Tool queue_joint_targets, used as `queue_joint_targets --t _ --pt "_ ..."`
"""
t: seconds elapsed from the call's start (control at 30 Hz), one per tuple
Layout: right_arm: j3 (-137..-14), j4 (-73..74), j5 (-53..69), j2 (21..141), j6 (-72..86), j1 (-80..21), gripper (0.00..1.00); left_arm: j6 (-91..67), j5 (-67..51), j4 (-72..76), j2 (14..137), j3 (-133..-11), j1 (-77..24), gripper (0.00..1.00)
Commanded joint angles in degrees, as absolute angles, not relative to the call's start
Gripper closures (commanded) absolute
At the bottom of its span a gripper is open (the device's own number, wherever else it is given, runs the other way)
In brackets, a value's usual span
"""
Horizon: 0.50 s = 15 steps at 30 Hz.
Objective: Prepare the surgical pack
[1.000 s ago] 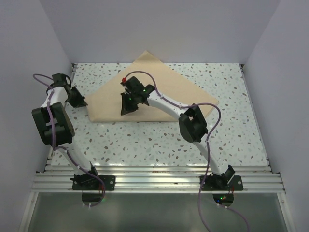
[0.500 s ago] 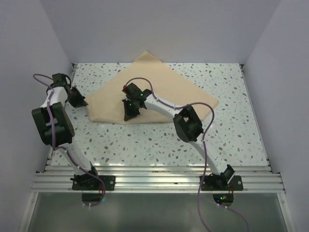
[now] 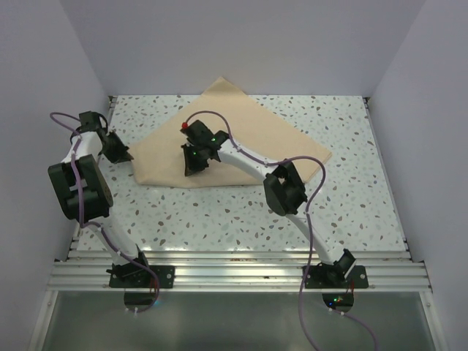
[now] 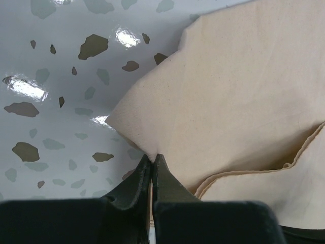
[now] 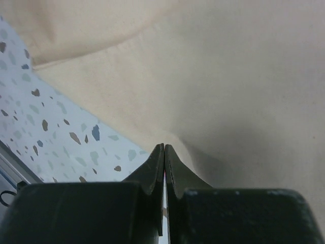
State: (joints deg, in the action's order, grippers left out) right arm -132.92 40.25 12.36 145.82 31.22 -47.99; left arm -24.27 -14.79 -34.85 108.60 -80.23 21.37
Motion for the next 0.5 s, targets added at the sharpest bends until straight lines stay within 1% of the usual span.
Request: queue_joint_targets --t 0.0,0.13,0.27,0.47 --pt "-141.1 38.1 11.5 148.1 30.0 -47.6 1.0 -23.6 -16.1 -33.9 105.0 -78.6 21.8 1.0" --pt "-140.2 34.9 10.7 150.6 32.5 -46.3 1.0 -23.2 -16.1 -34.0 103.1 -76.5 21.7 1.0" --pt "-140.5 36.6 9.7 153.5 32.7 -45.1 1.0 -22.9 -16.3 -34.0 102.6 -75.5 21.8 1.0" --pt "-142.1 35.6 10.0 154.0 32.2 -43.9 1.0 -23.9 -17.3 -33.6 102.4 -76.0 21.8 1.0"
